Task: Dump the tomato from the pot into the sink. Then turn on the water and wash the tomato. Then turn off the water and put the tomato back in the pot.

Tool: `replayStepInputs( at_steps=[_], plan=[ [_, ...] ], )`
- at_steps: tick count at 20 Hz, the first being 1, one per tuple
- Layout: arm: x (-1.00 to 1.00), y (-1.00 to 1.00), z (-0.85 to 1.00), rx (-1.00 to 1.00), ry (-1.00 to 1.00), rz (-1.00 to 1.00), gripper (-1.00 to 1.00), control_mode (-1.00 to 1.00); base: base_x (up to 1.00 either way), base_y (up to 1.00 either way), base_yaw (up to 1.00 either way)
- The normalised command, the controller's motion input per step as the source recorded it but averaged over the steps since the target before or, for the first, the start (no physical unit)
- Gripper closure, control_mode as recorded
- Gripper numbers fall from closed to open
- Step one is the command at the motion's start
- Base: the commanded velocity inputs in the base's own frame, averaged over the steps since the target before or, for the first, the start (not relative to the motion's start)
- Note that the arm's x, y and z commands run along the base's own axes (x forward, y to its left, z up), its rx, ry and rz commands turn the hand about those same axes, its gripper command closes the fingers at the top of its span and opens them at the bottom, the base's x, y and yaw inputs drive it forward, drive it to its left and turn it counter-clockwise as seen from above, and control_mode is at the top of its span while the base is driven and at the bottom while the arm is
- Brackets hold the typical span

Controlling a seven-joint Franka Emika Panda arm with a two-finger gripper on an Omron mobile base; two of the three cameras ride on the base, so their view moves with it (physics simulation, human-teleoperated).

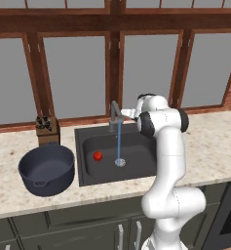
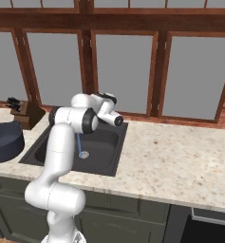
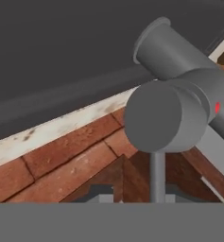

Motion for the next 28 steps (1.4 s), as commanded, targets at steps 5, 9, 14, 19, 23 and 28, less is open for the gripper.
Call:
replayStepInputs(
  at_steps=[5, 9, 14, 19, 23, 28],
  plan=[
    [0.29, 0.50, 0.00, 0.12, 0.00, 0.25, 1.00, -1.00, 0.00, 0.00, 0.00],
    [0.17, 0.69, 0.00, 0.11, 0.00, 0.22, 1.00, -1.00, 0.00, 0.00, 0.00],
    [0.06, 0.77, 0.00, 0.12, 0.00, 0.21, 1.00, -1.00, 0.00, 0.00, 0.00],
    [0.13, 0.82, 0.04, 0.12, 0.00, 0.19, 1.00, -1.00, 0.00, 0.00, 0.00],
    [0.24, 0.96, 0.09, 0.08, 0.00, 0.16, 1.00, -1.00, 0.00, 0.00, 0.00],
    [0.17, 1.00, 0.14, 0.06, 0.00, 0.14, 1.00, -1.00, 0.00, 0.00, 0.00]
  ],
)
